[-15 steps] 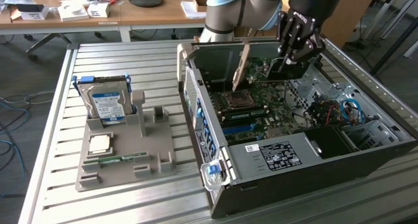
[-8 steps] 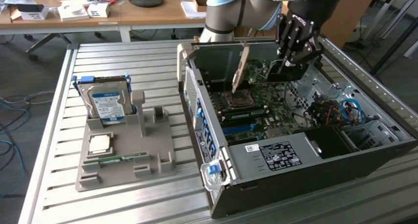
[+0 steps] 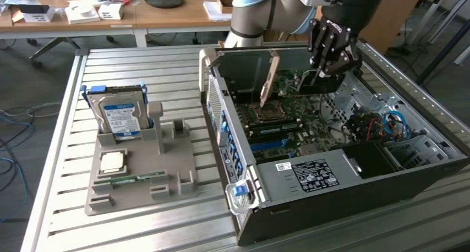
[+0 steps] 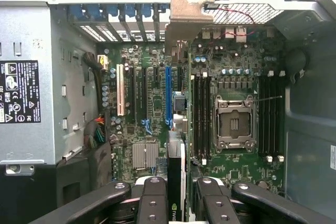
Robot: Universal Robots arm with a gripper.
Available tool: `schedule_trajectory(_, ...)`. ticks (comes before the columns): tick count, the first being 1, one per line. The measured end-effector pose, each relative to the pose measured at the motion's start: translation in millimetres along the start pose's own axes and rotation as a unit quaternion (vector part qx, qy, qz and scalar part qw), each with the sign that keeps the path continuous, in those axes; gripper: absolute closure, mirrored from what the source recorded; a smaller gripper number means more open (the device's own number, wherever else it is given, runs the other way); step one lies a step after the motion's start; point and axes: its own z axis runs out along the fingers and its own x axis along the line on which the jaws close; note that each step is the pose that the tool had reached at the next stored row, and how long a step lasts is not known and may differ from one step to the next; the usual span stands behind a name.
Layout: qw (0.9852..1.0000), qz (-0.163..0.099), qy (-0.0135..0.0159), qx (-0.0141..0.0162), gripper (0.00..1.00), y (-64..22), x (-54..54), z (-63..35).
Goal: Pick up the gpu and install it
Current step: 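Insert the gpu into the slot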
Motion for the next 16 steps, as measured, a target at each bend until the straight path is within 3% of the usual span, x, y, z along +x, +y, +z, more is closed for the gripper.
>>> schedule_trajectory(16,0.9999,-0.012,0.0002,0.0015,0.74,2.3,0.3,11.3)
